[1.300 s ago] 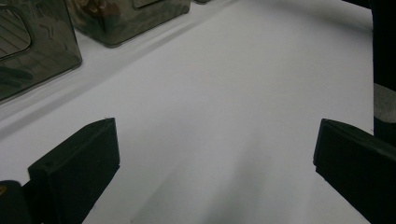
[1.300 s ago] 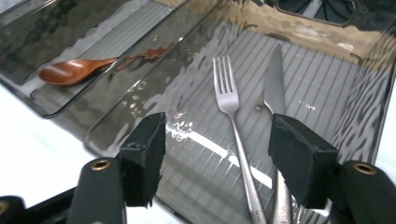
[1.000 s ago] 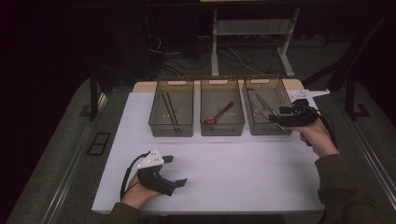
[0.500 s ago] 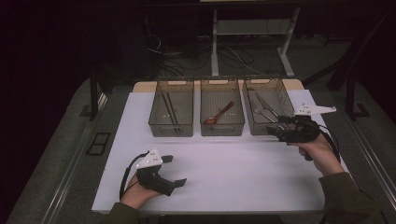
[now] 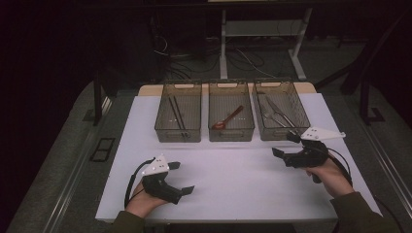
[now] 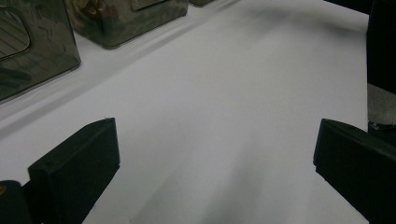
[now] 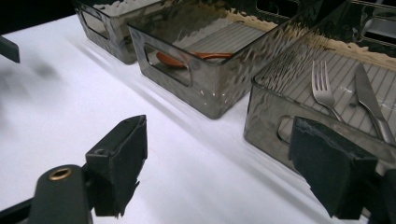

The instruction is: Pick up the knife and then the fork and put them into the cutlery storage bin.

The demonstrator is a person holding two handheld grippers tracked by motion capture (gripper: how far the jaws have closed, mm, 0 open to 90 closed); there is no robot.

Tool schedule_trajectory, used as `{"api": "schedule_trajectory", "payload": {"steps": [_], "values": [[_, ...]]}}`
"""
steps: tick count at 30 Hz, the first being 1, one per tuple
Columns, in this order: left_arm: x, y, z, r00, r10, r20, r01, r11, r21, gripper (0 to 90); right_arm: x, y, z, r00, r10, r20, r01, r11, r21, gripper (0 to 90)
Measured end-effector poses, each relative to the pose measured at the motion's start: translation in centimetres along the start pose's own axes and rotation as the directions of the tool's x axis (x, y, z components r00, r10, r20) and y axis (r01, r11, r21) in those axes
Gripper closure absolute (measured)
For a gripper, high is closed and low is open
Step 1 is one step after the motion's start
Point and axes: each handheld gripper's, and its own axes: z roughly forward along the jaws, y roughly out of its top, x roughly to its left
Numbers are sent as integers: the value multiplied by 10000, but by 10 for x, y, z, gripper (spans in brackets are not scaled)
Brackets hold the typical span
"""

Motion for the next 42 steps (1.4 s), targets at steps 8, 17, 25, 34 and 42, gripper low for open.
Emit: {"api": "schedule_trajectory", "payload": {"steps": [8, 17, 25, 34, 42], "values": [[0, 0, 0, 10000, -25, 1, 25, 10000, 10, 0, 14, -15, 4, 9996, -62, -270, 70, 9995, 293, 175], [0, 0, 0, 10000, 12, 4, -12, 10000, 7, 0, 28, -31, 2, 9989, -348, -306, 364, 9978, 545, 155], [0, 0, 0, 10000, -12, -23, 12, 10000, 7, 0, 29, -44, -6, 9989, -273, -382, 280, 9995, 167, 155], [-1, -1, 0, 10000, -17, -70, 17, 10000, 2, 0, 18, -56, -22, 9998, -41, -192, 40, 10000, -50, 155], [0, 0, 0, 9999, -6, -103, 6, 10000, -3, 0, 16, -59, -25, 9999, 44, -153, -44, 10000, 10, 155]]}}
